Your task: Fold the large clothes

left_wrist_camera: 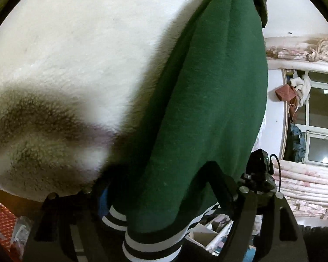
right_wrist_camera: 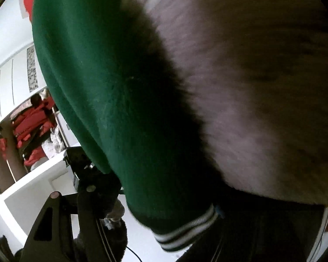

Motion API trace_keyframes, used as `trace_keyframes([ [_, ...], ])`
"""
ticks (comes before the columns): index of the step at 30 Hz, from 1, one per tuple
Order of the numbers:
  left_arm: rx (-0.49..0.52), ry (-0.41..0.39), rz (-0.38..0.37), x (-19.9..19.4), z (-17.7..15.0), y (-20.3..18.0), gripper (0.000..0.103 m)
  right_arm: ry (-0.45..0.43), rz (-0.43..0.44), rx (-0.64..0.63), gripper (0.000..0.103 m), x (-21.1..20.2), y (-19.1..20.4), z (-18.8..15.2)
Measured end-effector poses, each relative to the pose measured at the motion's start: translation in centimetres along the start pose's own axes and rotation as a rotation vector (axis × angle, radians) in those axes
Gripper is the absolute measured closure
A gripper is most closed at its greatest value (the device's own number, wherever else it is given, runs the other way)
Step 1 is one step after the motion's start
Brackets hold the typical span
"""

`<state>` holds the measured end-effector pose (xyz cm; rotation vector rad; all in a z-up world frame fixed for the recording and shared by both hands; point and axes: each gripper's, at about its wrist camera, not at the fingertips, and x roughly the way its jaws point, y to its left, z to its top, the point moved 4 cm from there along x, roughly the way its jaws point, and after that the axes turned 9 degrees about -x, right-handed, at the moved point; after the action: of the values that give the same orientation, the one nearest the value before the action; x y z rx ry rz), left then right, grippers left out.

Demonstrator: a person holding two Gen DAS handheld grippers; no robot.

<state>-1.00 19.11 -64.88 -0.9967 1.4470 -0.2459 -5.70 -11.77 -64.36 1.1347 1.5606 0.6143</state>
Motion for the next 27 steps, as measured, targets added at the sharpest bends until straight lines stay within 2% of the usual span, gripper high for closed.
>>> trace_keyframes([
  [1,-0.002,-0.016,-0.014,-0.8,-0.3,0.3,0.029,0.002,0.002,0.001,0.029,0.2,0.0,0.0],
  [3,0.006,-0.035,-0.027,-1.1,-1.0,-0.4,0.063,0.01,-0.002,-0.015,0.036,0.3,0.3,-0.3],
  [4,0.009,-0.044,-0.034,-1.5,-1.4,-0.8,0.071,0.01,-0.008,-0.023,0.048,0.5,0.5,-0.6],
  [5,0.009,-0.051,-0.038,-1.7,-1.2,-1.0,0.075,0.011,0.0,-0.029,0.058,0.4,0.9,-1.1],
  [6,0.009,-0.061,-0.048,-2.4,-1.5,-1.8,0.076,0.01,0.026,-0.03,0.068,0.3,1.3,-1.3],
  [7,0.003,-0.07,-0.062,-2.9,-1.7,-2.5,0.078,0.001,0.043,-0.028,0.072,0.0,1.9,-1.5],
  [11,-0.005,-0.113,-0.172,-6.2,-2.1,-6.0,0.079,-0.026,0.076,-0.028,0.077,-2.5,5.3,-2.7],
  [15,-0.02,-0.175,-0.334,-10.4,-1.0,-11.3,0.08,-0.062,0.136,-0.036,0.078,-6.6,10.5,-3.1],
  [20,0.023,-0.273,-0.473,-13.9,4.0,-17.5,0.08,-0.144,0.22,-0.057,0.079,-11.5,18.1,-1.0],
  [23,0.085,-0.327,-0.511,-14.2,8.5,-22.2,0.08,-0.223,0.268,-0.097,0.079,-14.9,22.5,2.5],
  [27,0.2,-0.382,-0.46,-13.5,14.0,-26.5,0.08,-0.329,0.276,-0.172,0.08,-19.2,26.9,8.5],
])
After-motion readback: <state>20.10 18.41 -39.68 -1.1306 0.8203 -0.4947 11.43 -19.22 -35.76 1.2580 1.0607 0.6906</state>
